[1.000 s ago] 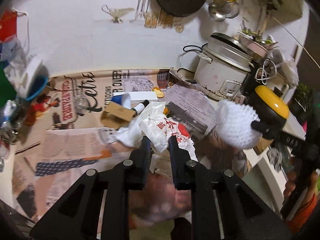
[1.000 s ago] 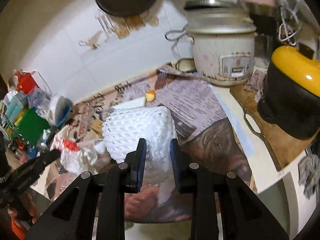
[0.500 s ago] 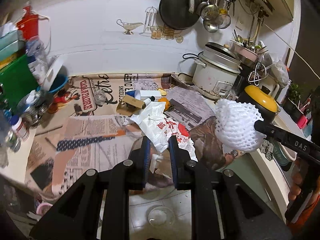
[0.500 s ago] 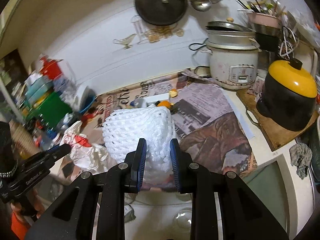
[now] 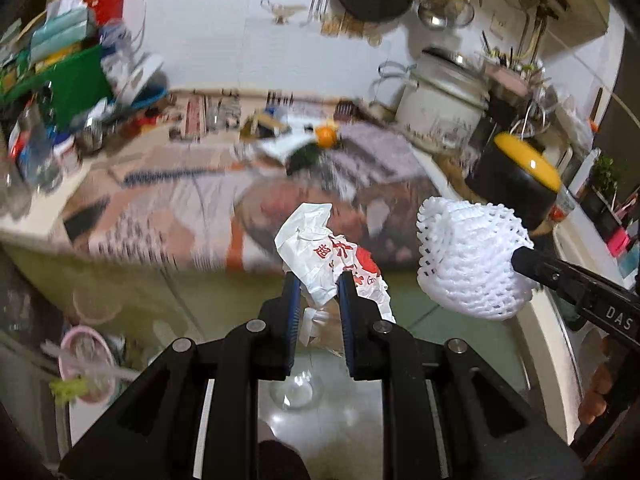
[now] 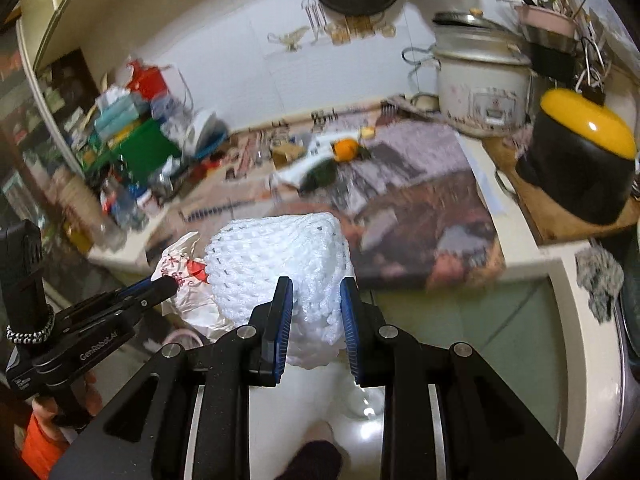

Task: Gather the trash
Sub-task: 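Carry the foam net and plastic bag down over the white floor bin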

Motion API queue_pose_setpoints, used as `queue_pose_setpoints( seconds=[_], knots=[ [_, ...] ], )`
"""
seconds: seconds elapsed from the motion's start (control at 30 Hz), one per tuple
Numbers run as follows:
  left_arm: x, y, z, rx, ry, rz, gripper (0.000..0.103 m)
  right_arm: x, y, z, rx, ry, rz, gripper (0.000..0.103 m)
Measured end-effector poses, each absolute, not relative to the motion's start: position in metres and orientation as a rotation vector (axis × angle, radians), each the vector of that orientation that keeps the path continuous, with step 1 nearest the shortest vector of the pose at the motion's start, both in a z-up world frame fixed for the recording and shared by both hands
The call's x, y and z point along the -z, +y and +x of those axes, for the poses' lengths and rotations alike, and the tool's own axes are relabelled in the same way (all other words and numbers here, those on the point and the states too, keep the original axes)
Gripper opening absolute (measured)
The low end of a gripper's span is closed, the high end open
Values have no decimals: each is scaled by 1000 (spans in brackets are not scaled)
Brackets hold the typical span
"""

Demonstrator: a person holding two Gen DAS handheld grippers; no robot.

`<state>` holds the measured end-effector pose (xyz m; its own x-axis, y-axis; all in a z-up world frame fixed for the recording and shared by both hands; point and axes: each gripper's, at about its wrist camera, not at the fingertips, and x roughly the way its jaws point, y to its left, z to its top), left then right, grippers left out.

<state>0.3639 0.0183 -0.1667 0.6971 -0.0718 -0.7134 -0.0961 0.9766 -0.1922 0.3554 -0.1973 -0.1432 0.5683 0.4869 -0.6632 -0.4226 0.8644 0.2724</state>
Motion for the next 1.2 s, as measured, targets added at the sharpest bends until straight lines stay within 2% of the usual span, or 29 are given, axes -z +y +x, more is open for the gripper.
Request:
queue_pose_setpoints(
  seconds=[0.3, 0.53, 0.8, 1.2],
  knots=[
    [255, -21, 344, -63, 953, -261, 18, 220, -224, 342, -522, 964, 50, 22],
    [350, -22, 355, -78, 1095, -247, 18, 289, -224, 343, -492, 1044, 45, 22],
    [499, -7, 367, -85, 1199, -239, 18, 424, -211, 363, -389, 1134, 51, 22],
    [713, 13, 396, -54, 1236, -171, 18, 642, -171, 393, -369, 1200, 32, 23]
  ],
)
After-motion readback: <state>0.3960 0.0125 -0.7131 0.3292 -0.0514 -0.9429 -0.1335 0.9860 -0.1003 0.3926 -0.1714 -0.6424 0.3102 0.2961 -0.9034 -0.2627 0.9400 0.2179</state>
